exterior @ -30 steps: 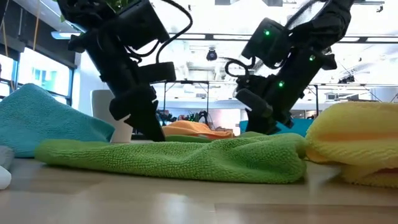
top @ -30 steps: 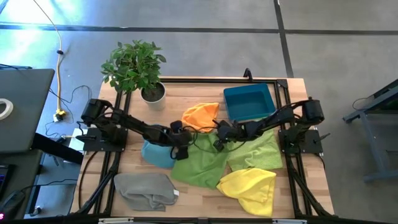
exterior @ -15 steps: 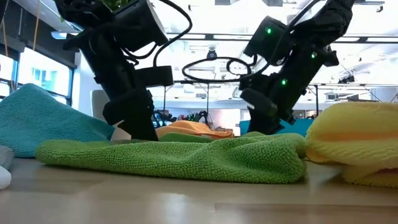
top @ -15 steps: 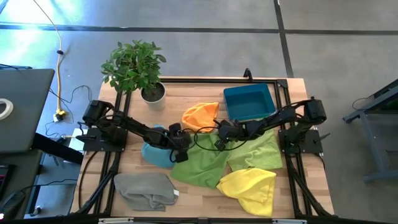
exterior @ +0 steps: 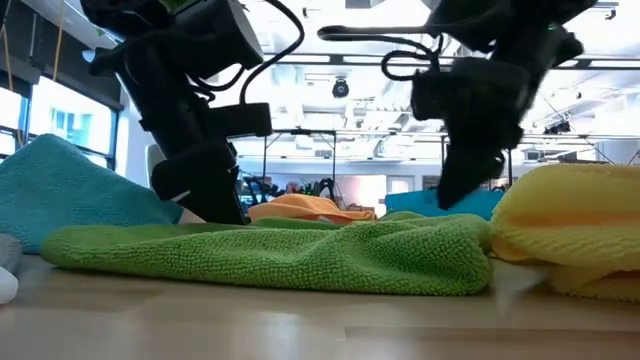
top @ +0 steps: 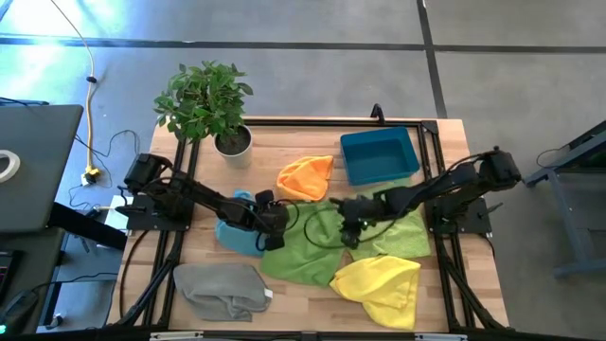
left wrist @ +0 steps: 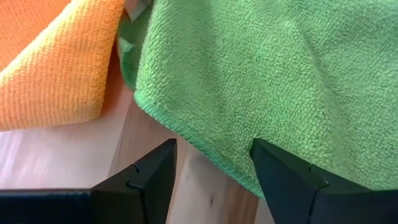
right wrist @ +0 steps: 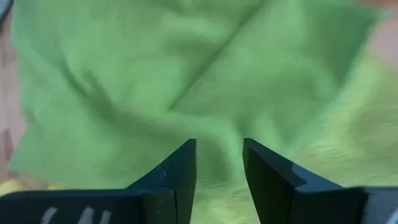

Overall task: Fold microfiber towels
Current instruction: Move the light green microfiber cloth to the middle right of the table

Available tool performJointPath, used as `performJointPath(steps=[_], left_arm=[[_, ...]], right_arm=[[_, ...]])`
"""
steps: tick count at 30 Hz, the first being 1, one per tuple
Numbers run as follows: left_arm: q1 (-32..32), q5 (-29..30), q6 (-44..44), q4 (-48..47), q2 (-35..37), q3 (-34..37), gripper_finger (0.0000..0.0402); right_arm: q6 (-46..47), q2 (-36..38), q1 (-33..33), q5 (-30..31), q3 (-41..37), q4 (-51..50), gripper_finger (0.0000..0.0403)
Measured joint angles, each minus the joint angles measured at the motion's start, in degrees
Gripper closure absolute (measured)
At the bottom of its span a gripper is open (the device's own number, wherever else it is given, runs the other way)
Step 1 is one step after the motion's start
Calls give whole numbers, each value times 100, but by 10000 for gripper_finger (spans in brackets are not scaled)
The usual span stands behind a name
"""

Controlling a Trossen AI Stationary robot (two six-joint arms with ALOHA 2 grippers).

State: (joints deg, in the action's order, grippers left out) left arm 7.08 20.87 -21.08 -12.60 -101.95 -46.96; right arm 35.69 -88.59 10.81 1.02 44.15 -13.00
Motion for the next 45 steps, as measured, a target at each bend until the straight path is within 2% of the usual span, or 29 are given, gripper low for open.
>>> performJointPath(steps=[6, 11, 17, 29, 39, 45], left_arm=[[45, 84, 4, 26, -1, 11, 199], [47, 124, 7, 33, -4, 13, 199], [49, 147, 21, 55, -4, 17, 199], [73, 69, 12, 21, -5, 17, 199], [198, 82, -127, -114, 3, 9, 199], [198, 81, -133, -142, 4, 2, 199]], right_arm=[[457, -438, 531, 348, 1, -313, 279], [948, -498, 755, 286, 32, -698, 279], [1053, -237, 1057, 229, -8, -900, 279], [1242, 564, 1447, 1349, -5, -965, 279], [2226, 300, 1552, 1320, -3, -2313, 279], [2812, 257, 1552, 511, -3, -3182, 279]])
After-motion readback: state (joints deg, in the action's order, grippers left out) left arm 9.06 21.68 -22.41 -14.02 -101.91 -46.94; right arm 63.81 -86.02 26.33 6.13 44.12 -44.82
